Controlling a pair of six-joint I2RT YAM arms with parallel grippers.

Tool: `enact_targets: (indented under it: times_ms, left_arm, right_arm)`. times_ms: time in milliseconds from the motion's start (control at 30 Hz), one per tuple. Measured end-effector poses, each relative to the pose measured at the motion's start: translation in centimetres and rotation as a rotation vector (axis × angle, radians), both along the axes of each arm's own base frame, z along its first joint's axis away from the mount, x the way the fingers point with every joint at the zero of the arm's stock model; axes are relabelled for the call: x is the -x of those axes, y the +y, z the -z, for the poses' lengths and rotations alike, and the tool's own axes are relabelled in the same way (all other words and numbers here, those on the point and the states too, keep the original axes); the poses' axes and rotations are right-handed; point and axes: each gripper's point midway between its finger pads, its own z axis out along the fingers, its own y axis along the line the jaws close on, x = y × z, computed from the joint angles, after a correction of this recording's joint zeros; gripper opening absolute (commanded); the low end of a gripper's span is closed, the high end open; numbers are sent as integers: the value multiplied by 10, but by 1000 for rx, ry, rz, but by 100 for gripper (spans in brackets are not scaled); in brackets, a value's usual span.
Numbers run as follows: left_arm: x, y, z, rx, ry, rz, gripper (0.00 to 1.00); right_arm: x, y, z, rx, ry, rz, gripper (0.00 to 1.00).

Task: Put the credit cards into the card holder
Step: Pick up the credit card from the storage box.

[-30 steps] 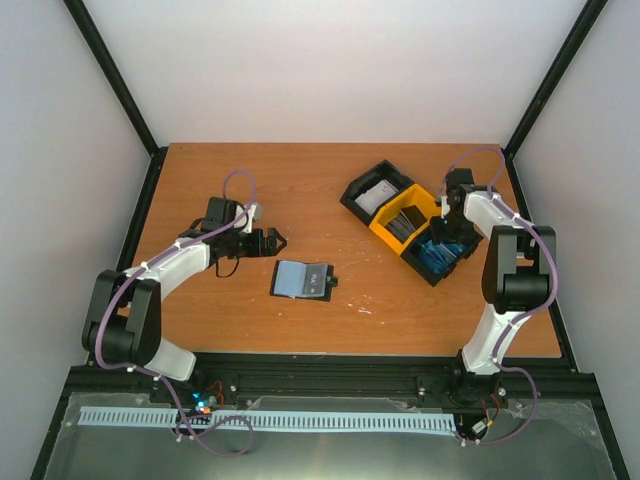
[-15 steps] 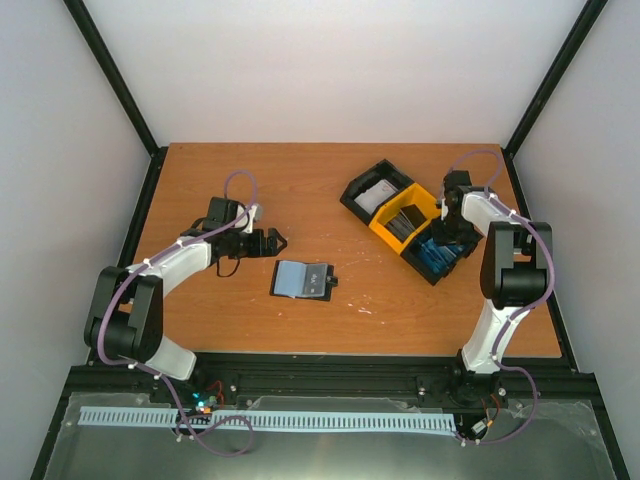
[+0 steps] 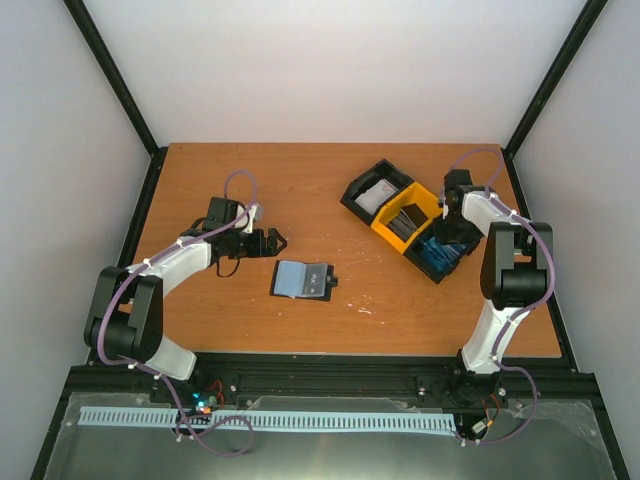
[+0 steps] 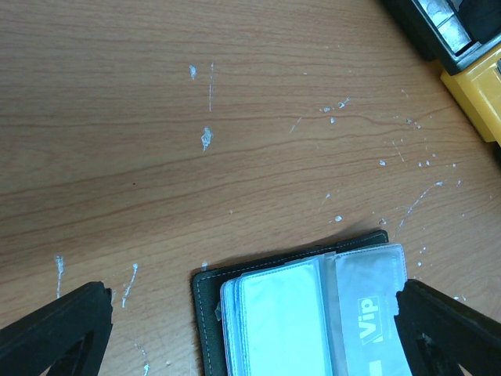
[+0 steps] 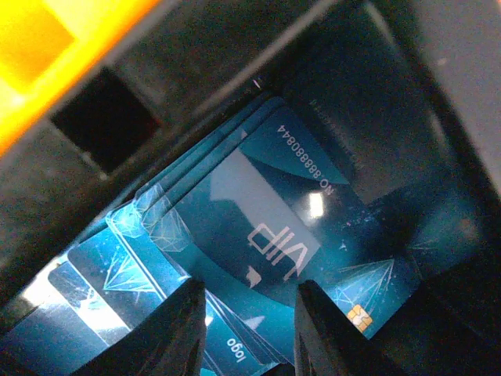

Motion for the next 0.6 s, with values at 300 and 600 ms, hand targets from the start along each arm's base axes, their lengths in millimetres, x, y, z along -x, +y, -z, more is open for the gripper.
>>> enact_targets:
  times_ms: [300, 600]
  left_arm:
    - [0, 0, 0, 0, 0, 0, 100]
    - [0, 0, 0, 0, 0, 0, 100]
  right_arm:
    - [-5, -7, -13, 37, -37, 9, 26]
    - [-12, -17, -24, 98, -81, 19, 24]
